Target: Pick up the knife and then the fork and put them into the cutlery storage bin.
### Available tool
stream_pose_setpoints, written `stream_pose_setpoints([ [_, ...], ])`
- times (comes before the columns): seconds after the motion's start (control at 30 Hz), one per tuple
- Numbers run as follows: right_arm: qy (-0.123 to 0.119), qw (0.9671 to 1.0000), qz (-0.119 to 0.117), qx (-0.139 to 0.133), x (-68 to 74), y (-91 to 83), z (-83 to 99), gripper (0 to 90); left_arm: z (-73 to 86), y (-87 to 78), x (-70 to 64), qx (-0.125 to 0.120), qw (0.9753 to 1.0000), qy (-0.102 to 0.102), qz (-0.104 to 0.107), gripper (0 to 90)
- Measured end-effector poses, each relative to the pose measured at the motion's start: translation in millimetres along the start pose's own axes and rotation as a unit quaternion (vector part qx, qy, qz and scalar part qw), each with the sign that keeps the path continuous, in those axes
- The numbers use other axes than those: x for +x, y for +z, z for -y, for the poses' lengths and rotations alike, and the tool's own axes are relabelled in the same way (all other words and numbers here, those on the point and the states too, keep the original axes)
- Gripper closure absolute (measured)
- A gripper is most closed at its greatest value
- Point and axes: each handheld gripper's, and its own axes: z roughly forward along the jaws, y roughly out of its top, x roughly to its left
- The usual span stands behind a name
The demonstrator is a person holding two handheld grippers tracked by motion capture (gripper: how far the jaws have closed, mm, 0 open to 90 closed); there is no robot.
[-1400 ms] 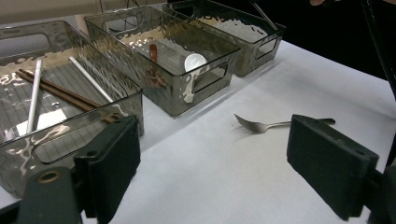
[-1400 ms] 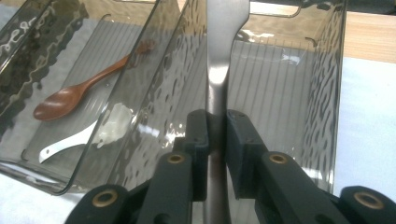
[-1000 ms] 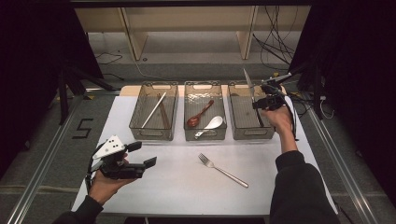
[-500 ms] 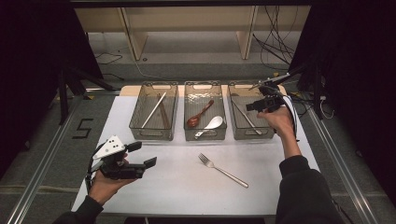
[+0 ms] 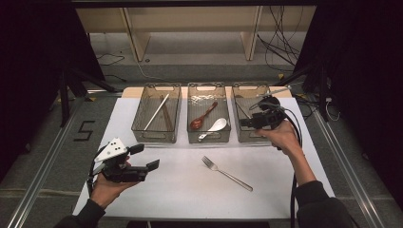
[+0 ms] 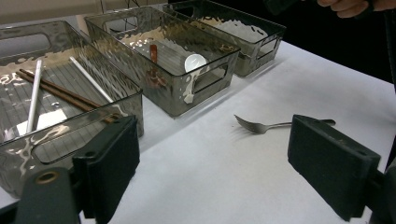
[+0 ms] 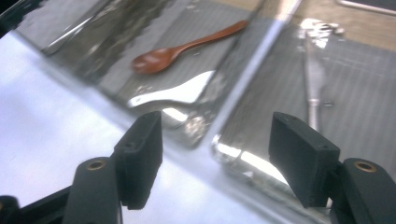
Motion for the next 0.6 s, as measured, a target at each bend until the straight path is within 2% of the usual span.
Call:
stream_pose_setpoints([
  [0.13, -0.019, 0.9997, -0.015, 0.002, 17.0, -1.9, 8.8, 33.3, 0.1, -0.2, 0.5, -0.001, 1.0, -0.001, -0.001, 16.2],
  [0.27, -0.041, 0.9988, -0.024, 0.015, 33.4, 0.3, 17.5, 31.7, 0.0, -0.6, 0.7, -0.002, 1.0, 0.0, -0.002, 16.2],
  [0.47, -0.06, 0.9966, -0.036, 0.043, 50.6, 8.6, 29.0, 31.0, 0.1, -0.7, 0.4, -0.003, 1.0, 0.003, -0.002, 16.2],
  [0.6, -0.08, 0.9934, -0.041, 0.071, 61.6, 17.6, 36.0, 31.1, 0.2, -0.7, 0.8, -0.003, 1.0, 0.003, -0.003, 16.1],
])
